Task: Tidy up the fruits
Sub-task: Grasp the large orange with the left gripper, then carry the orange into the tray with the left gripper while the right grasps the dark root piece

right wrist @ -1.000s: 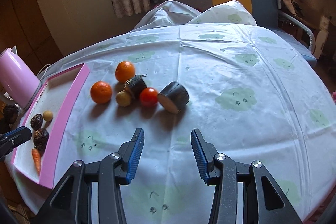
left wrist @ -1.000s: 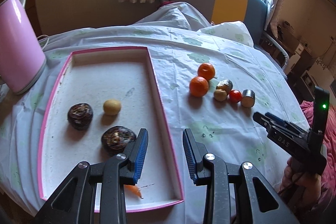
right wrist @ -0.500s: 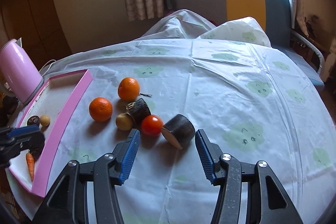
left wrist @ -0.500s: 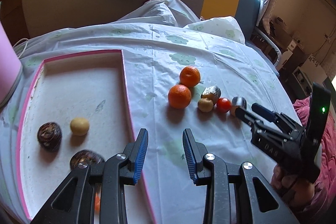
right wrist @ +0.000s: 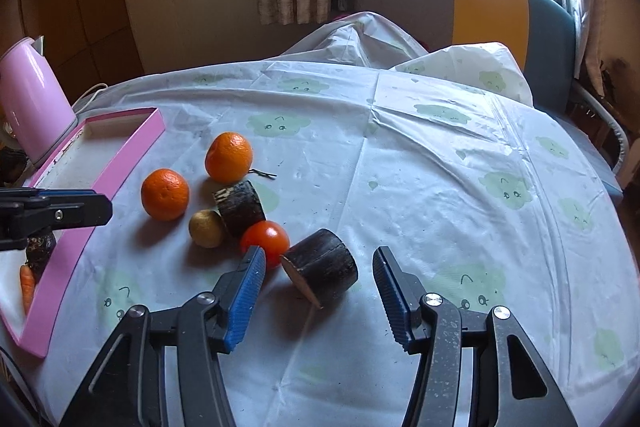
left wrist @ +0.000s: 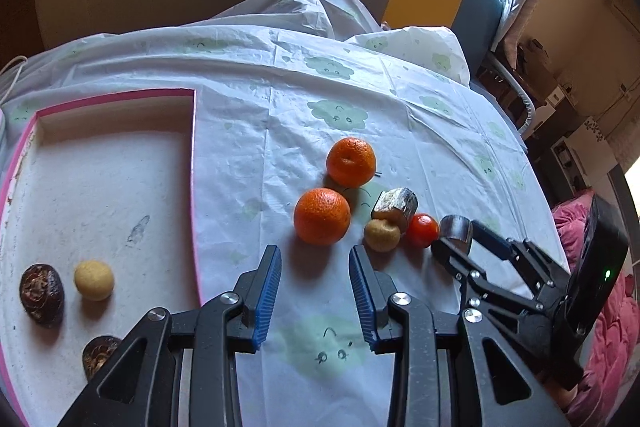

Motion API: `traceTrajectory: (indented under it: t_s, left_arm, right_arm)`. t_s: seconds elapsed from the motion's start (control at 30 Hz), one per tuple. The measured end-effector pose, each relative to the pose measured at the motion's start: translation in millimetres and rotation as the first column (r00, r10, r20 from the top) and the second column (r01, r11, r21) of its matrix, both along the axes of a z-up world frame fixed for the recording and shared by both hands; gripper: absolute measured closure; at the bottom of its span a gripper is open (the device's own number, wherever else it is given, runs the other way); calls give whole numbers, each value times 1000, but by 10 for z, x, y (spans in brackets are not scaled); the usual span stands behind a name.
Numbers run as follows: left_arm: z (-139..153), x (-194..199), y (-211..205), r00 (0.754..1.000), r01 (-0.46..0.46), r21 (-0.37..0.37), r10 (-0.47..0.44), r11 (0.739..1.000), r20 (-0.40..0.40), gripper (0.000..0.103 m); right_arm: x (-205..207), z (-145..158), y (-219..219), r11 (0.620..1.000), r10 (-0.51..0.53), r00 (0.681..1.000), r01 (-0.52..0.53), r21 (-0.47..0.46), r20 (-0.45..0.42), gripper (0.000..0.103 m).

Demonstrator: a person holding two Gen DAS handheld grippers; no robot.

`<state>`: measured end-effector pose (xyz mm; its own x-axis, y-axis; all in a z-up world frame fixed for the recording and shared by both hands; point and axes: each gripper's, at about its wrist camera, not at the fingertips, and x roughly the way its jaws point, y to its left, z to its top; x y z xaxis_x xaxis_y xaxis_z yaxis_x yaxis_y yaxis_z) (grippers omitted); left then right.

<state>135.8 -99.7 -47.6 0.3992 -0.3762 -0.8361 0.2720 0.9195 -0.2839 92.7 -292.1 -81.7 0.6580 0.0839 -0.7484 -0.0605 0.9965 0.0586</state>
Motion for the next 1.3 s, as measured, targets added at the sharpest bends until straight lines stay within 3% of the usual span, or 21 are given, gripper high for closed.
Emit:
traceTrajectory:
  t_s: [0.03, 0.07, 0.27, 0.57, 0.93, 1.3]
  left_arm:
    - [-19, 36, -10, 1000, -6, -3, 6, 1000, -7, 66]
    - [-40, 74, -18, 1000, -12, -11, 12, 1000, -17, 66]
    - [-122, 258, -103, 998, -40, -61, 37, 997, -52, 60]
    - [-286, 379, -197, 998, -32, -33, 30, 999, -61, 64]
    - [-95, -25, -131, 1000, 17, 28, -17, 999, 11, 66]
    - [273, -457, 395, 995, -39, 0, 38, 999, 93, 66]
  right_arm:
    - [9, -20, -11, 1000, 2, 1000, -2, 9, -6, 49]
    - [15, -31, -17, 1000, 3, 1000, -3, 15, -10, 63]
    - [5, -50, -34, 1000, 1, 1000, -1, 32, 2, 63]
    - [2, -53, -38, 999, -6, 1000, 6, 32, 7, 63]
    - [0, -55, -10, 1000, -30, 1000, 30, 4, 7, 63]
    - [46, -112, -5, 999, -45, 998, 45, -9, -32, 65]
